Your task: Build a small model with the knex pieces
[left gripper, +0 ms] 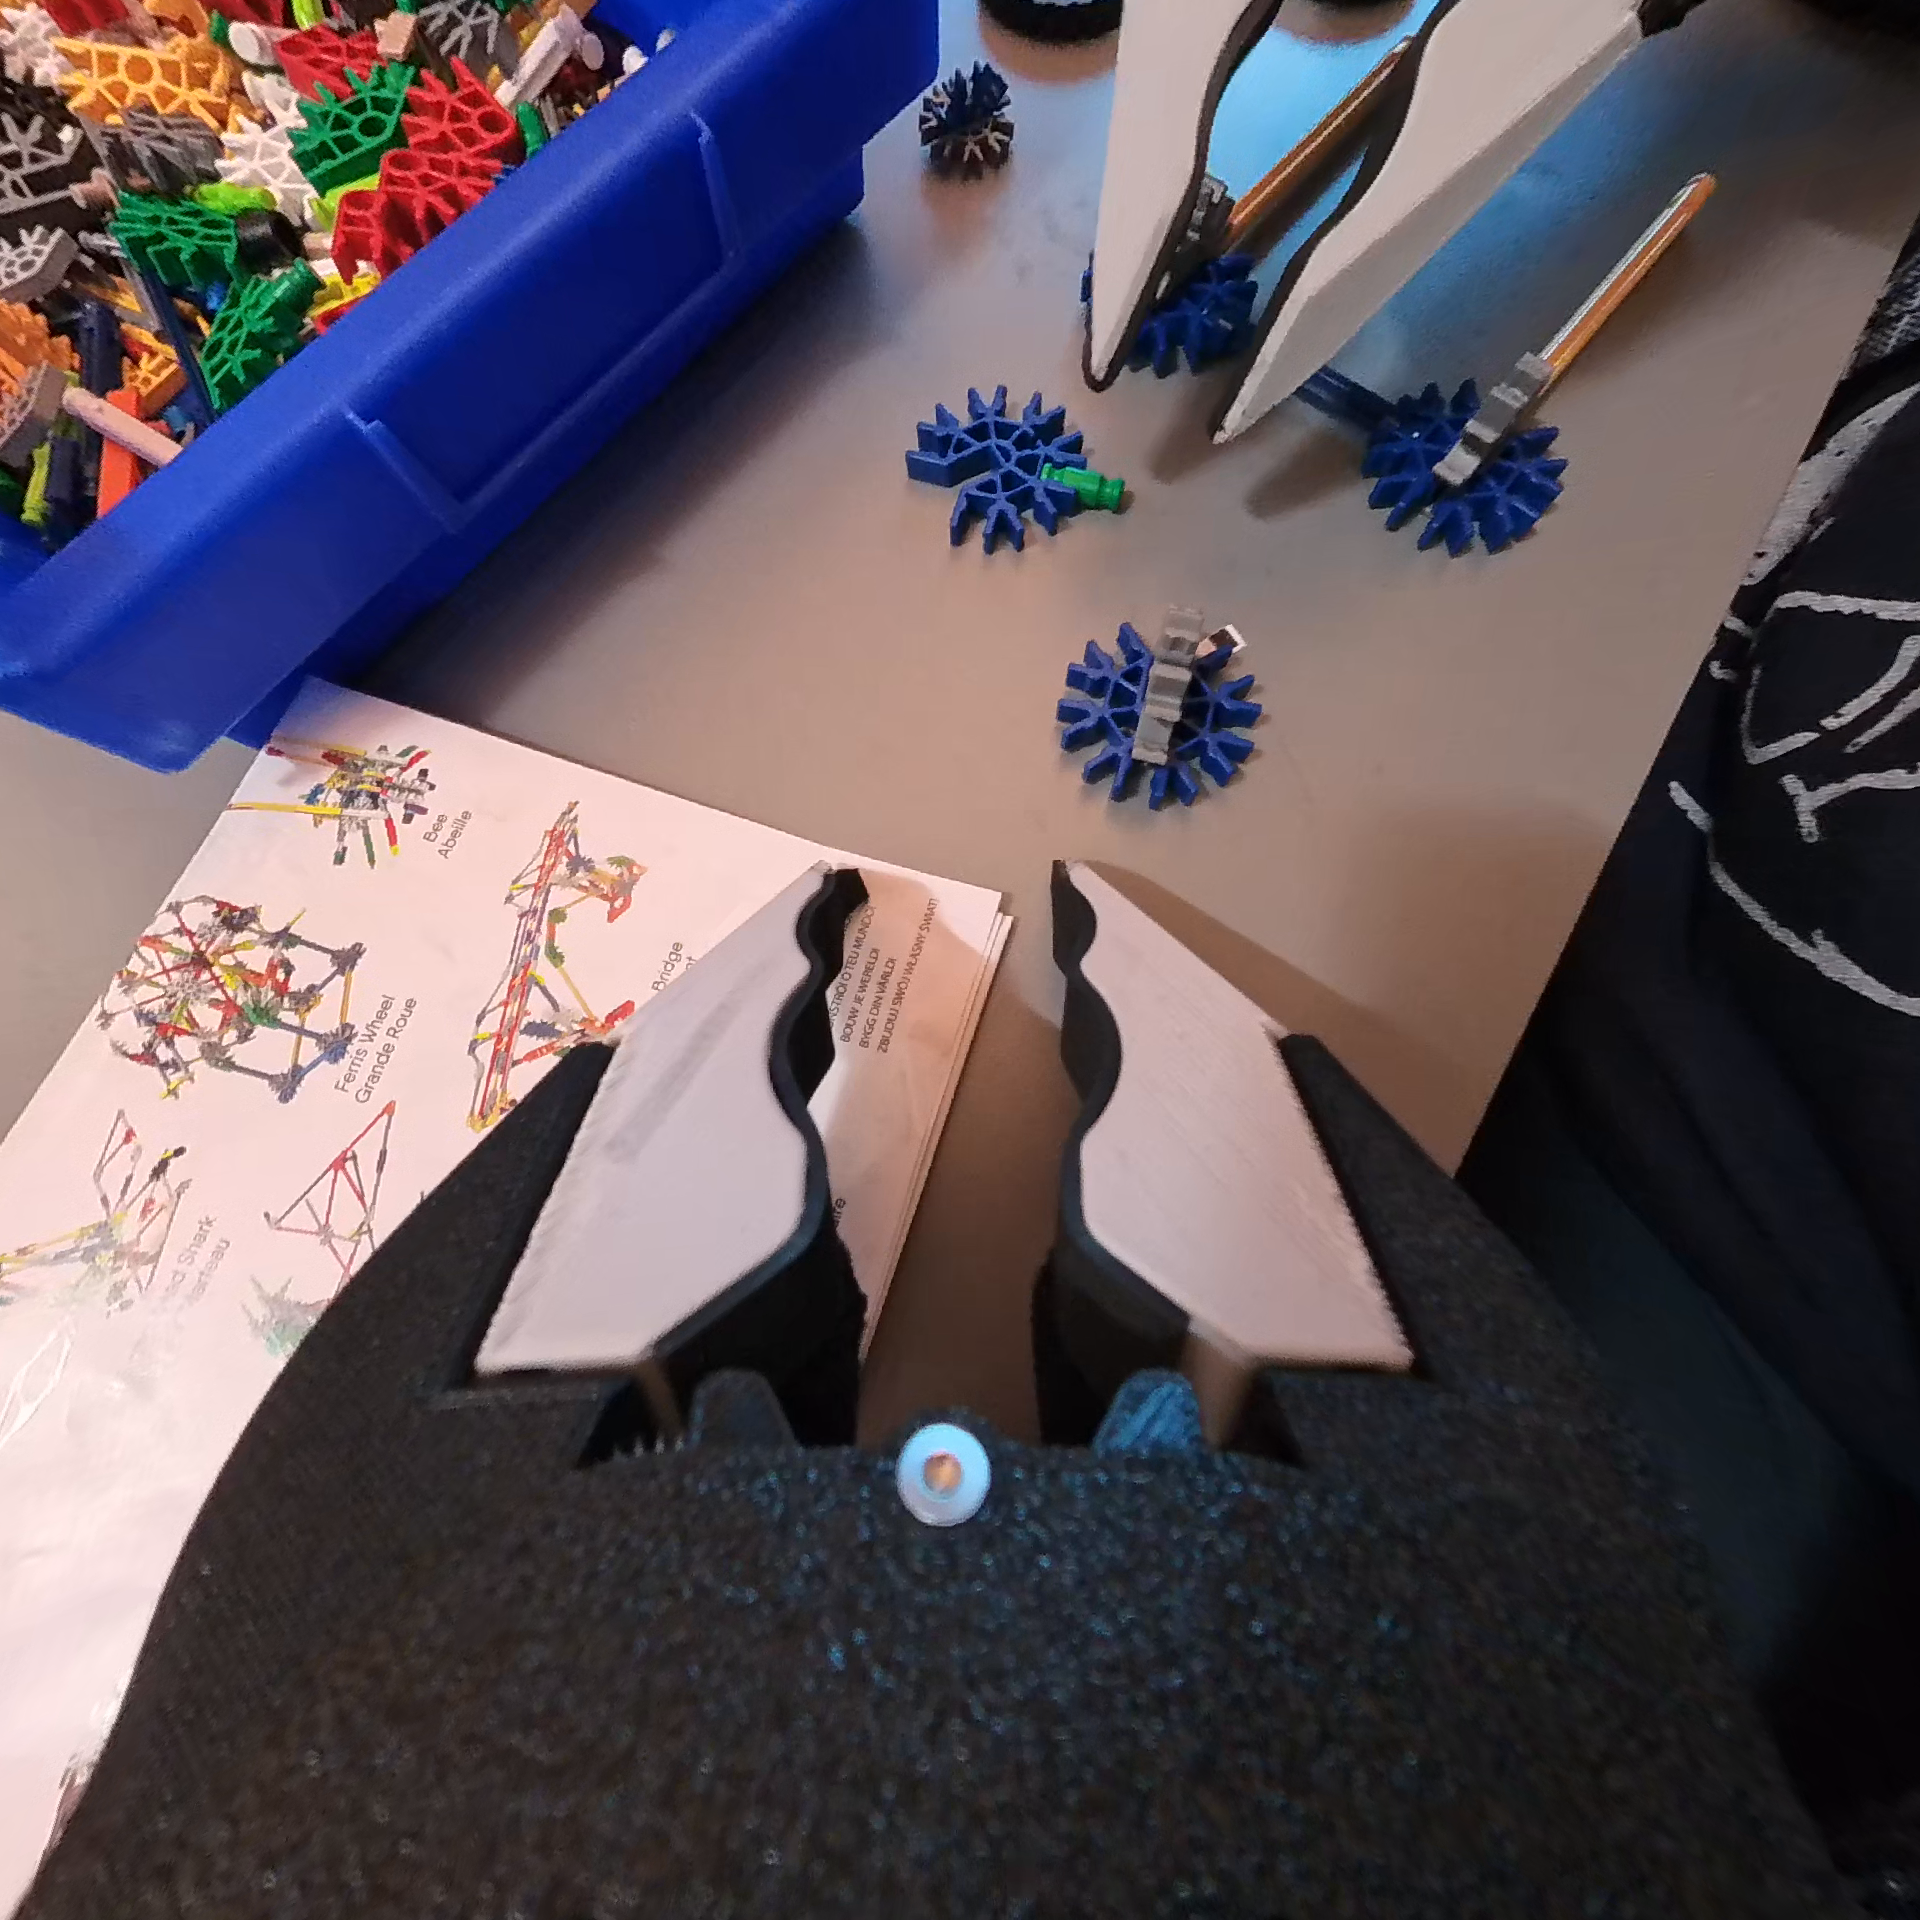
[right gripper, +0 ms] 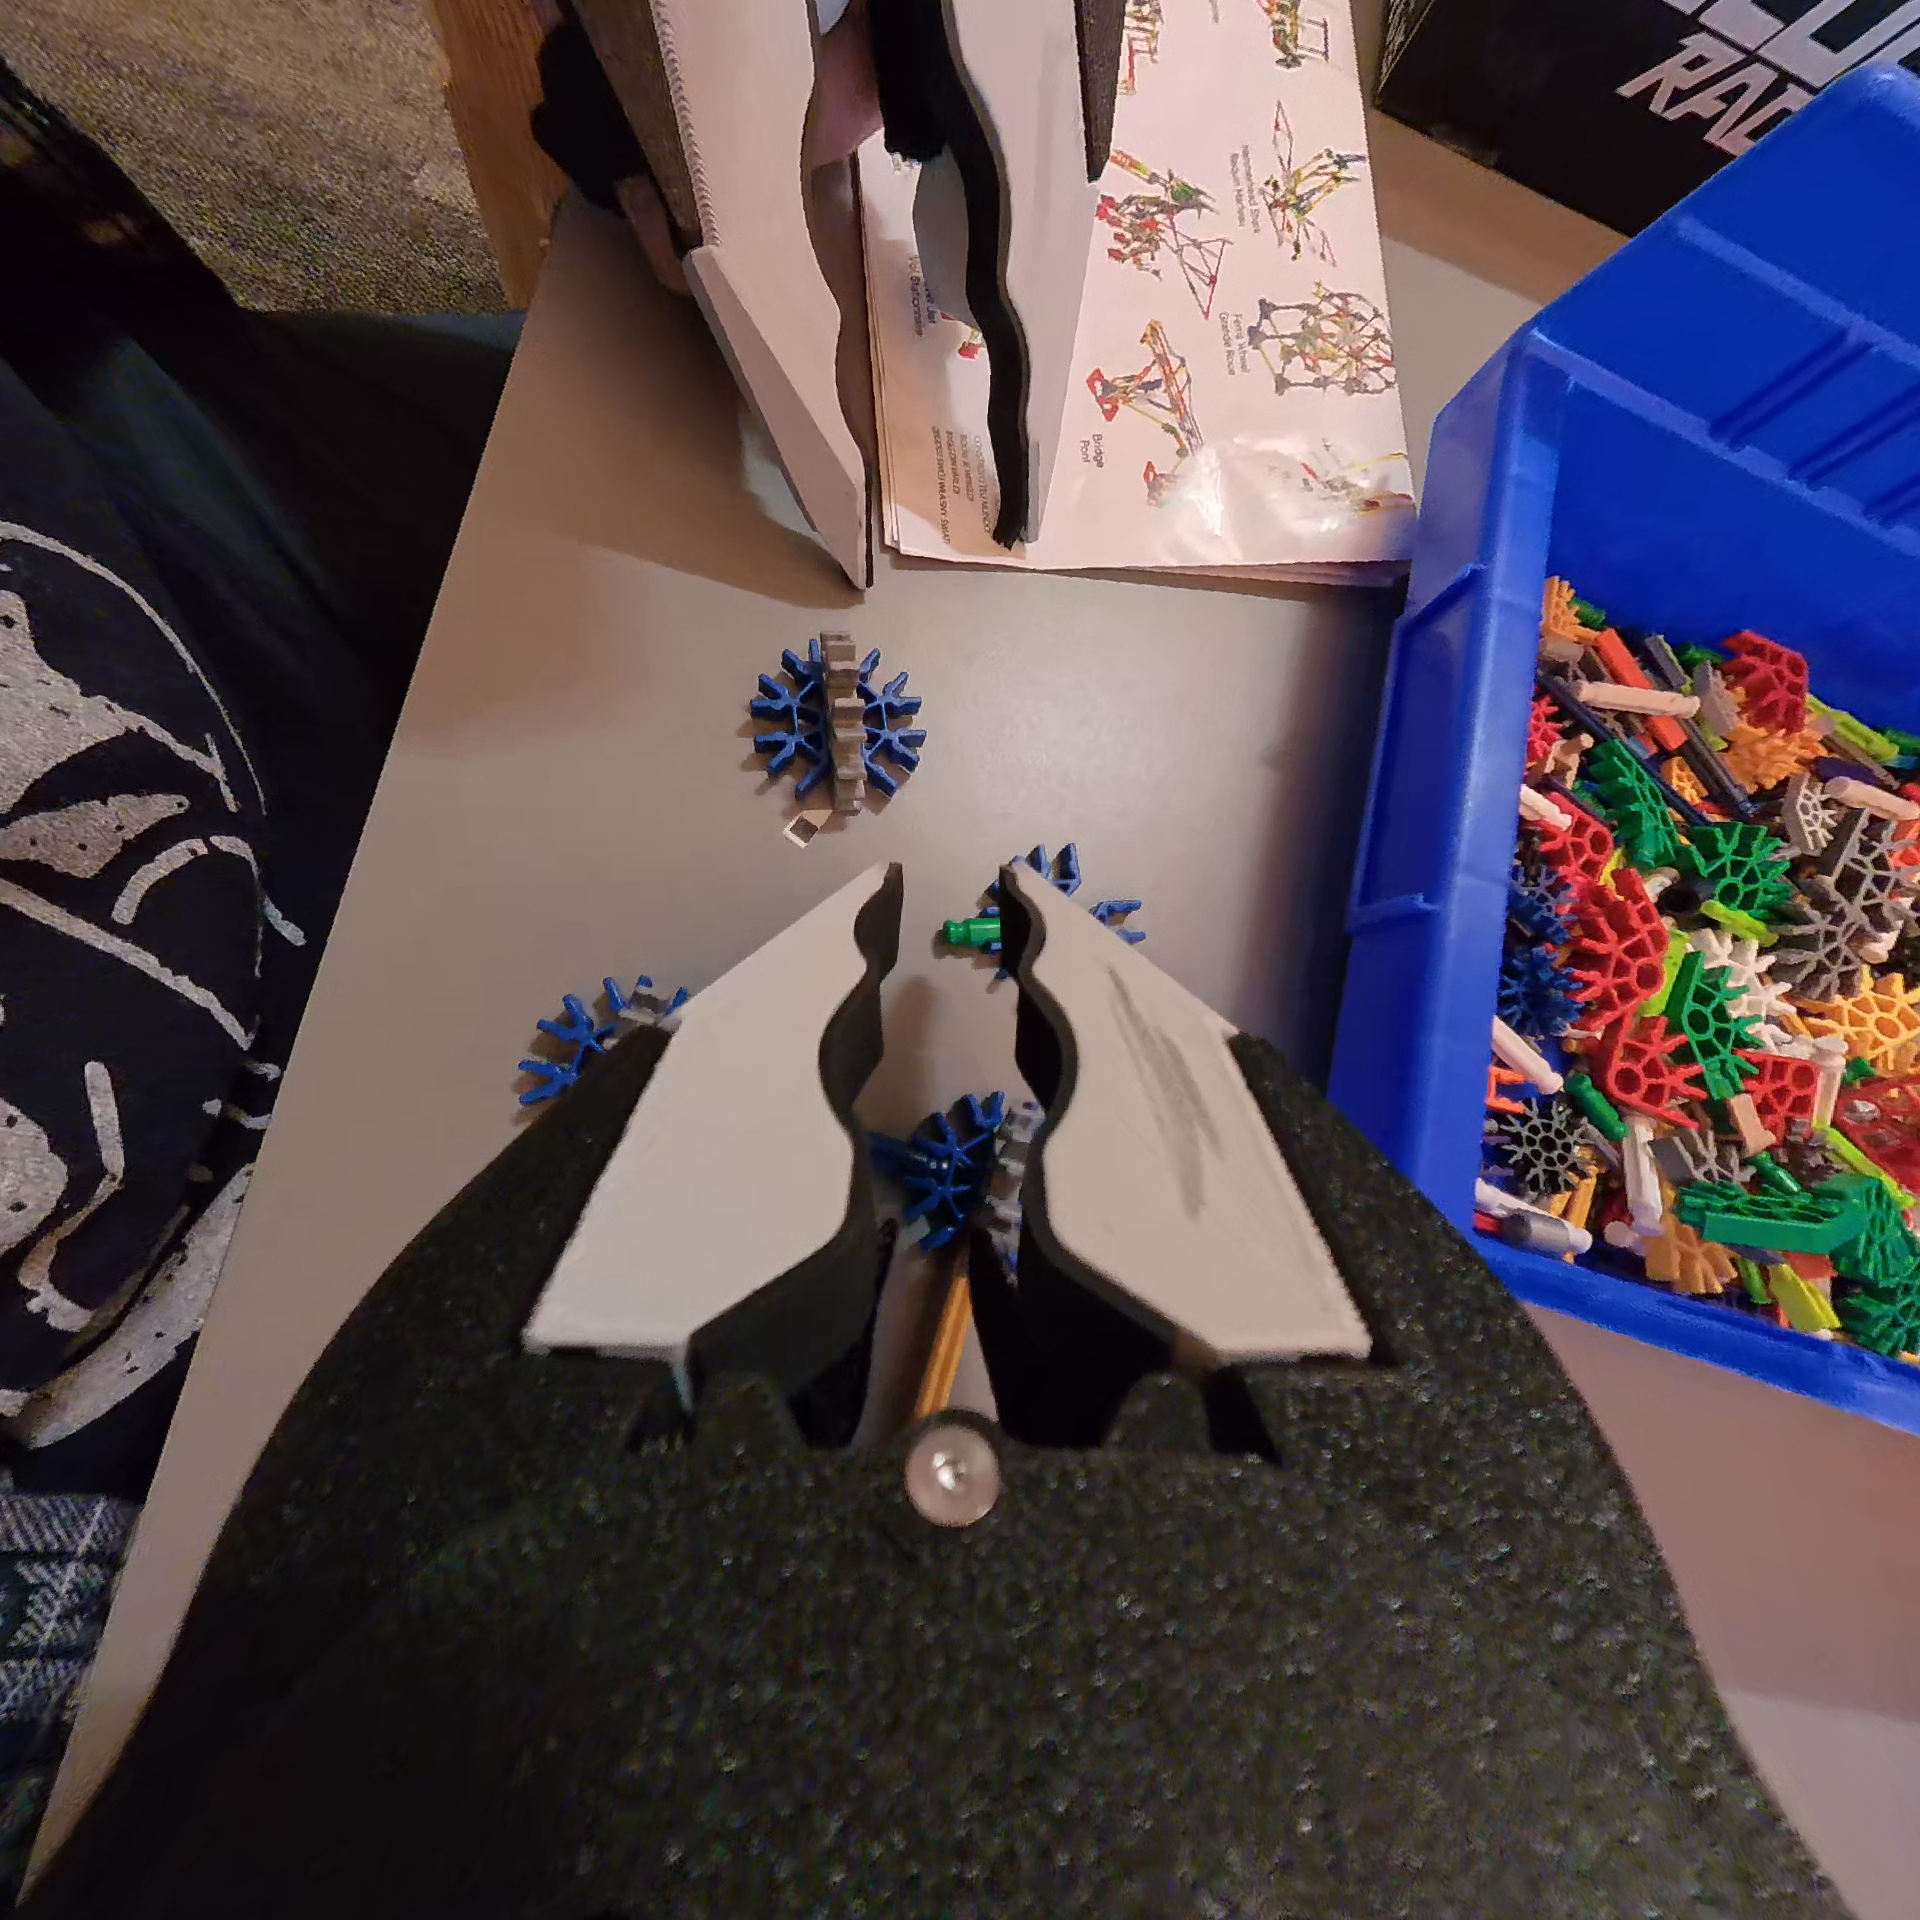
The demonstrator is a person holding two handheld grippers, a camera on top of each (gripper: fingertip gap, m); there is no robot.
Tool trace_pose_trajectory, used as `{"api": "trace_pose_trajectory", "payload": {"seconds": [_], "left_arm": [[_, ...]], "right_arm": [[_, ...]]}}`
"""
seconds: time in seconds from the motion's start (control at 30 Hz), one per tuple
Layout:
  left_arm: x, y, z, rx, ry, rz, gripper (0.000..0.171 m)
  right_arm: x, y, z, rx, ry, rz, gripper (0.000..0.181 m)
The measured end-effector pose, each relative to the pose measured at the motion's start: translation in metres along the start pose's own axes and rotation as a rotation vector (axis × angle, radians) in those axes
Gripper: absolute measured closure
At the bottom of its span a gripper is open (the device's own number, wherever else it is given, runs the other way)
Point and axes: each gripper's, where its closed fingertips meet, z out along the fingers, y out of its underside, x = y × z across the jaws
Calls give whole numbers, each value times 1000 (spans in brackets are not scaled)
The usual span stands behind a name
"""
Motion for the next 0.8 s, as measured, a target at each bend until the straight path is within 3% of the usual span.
{"api": "trace_pose_trajectory", "payload": {"seconds": [0.8], "left_arm": [[0, 0, 0, -1, 7, -3, 133]], "right_arm": [[2, -3, 6, 5, -9, 2, 163]]}}
